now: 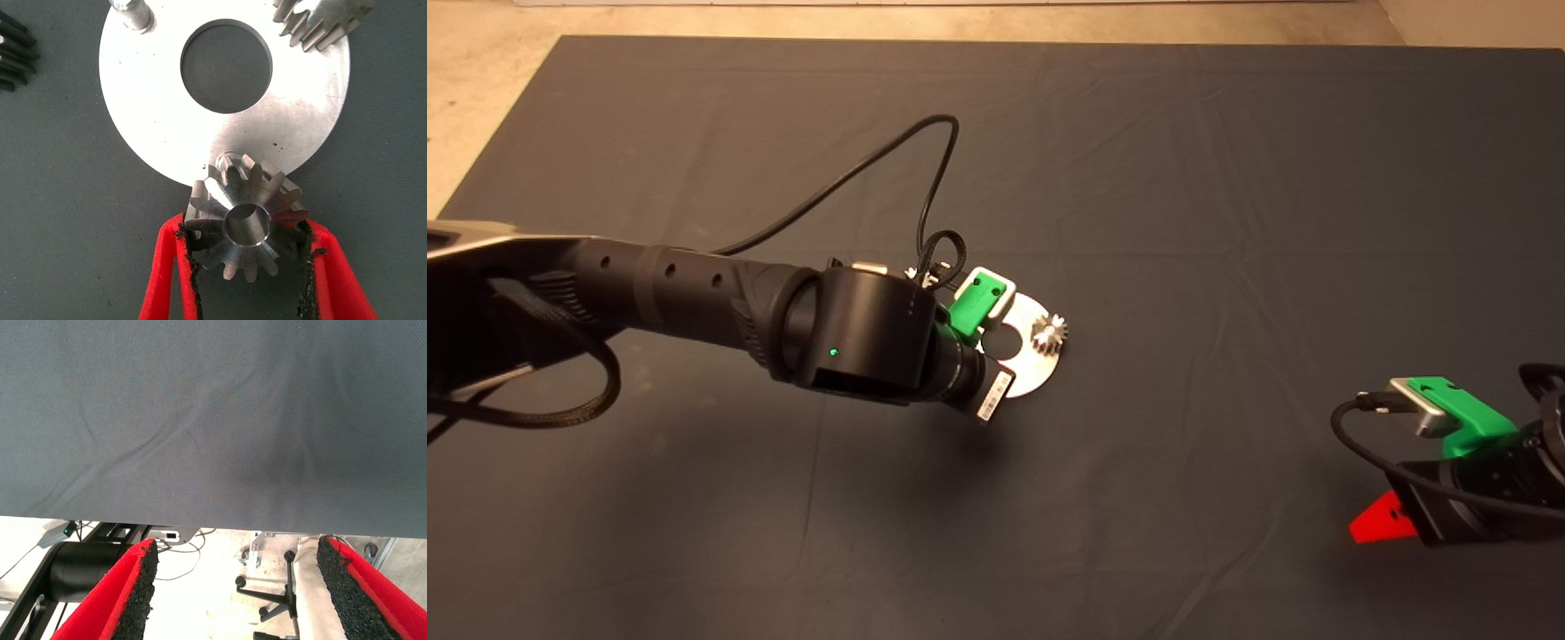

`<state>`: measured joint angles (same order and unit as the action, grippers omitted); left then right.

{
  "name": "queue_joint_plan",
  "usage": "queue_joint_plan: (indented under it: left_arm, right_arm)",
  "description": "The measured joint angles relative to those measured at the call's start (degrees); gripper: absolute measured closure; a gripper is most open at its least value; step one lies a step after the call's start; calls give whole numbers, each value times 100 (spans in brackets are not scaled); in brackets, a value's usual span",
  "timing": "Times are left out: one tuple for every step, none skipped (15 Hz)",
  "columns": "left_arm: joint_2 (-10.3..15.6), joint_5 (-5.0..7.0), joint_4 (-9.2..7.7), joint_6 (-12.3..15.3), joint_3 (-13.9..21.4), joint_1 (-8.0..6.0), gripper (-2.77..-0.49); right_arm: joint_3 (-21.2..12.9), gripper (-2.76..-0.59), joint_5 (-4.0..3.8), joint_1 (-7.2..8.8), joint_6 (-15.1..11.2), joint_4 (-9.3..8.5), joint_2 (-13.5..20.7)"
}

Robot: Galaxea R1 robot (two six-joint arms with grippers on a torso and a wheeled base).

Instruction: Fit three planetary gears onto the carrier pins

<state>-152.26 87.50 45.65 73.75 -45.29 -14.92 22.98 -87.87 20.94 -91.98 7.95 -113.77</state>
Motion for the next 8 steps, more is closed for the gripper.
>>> queue_joint_plan:
  left_arm:
    - [0,1,33,0,-50,46,-55]
    - [0,9,87,-7,-82,100,-55]
    - [-2,6,101,-13,-105,136,-55]
    - [-9,6,133,-16,-115,143,-55]
    - [-11,4,184,-20,-126,159,-55]
    - [-13,1,239,-41,-126,176,-55]
    - [-13,1,248,-70,-126,176,-55]
    - [-13,0,263,-82,-126,187,-55]
  right_arm:
    - [0,-176,0,1,0,-1,2]
    - [0,-176,0,0,0,1,2]
    - [0,-176,0,1,0,-1,5]
    - [0,-176,0,2,0,1,11]
    - [0,-176,0,2,0,-1,13]
    - [0,-176,-2,2,0,1,13]
    - [0,-176,0,0,0,0,13]
    - [0,-176,0,2,0,1,13]
